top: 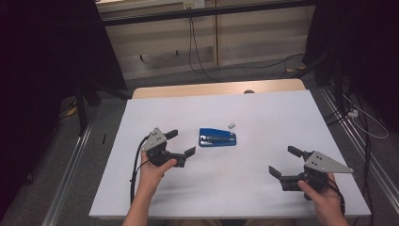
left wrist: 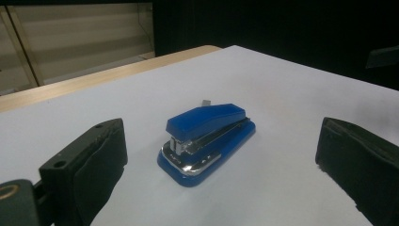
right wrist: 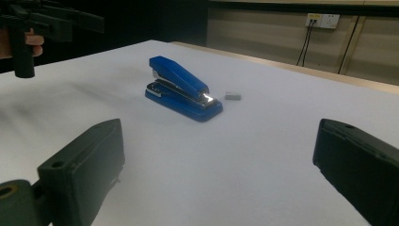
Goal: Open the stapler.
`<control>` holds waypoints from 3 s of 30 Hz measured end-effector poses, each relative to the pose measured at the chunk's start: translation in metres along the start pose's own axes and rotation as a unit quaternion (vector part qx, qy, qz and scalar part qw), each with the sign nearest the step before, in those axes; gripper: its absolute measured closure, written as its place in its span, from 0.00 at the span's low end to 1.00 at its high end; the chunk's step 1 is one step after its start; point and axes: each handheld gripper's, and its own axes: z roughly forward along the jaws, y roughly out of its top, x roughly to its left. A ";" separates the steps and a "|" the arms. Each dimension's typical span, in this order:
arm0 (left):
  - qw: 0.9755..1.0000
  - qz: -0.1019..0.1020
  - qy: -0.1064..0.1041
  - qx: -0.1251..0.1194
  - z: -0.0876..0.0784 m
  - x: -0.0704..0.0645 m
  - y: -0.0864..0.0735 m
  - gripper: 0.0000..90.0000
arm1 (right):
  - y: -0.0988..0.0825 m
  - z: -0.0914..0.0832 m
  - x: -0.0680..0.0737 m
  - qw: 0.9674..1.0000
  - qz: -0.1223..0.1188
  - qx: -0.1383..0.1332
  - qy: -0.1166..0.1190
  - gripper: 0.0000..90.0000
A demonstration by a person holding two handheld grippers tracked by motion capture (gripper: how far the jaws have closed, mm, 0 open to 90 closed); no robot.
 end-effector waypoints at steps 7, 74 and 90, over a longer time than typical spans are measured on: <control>1.000 0.000 -0.004 0.008 0.016 0.007 0.001 0.03 | 0.000 0.000 0.000 1.000 0.000 0.001 0.001 0.02; 0.987 0.014 -0.076 0.139 0.098 0.036 -0.004 0.56 | -0.001 0.000 0.000 1.000 -0.010 0.016 0.006 0.03; 0.992 -0.002 -0.084 0.095 0.096 0.029 0.020 0.60 | 0.000 0.007 -0.001 1.000 -0.015 0.027 0.005 0.03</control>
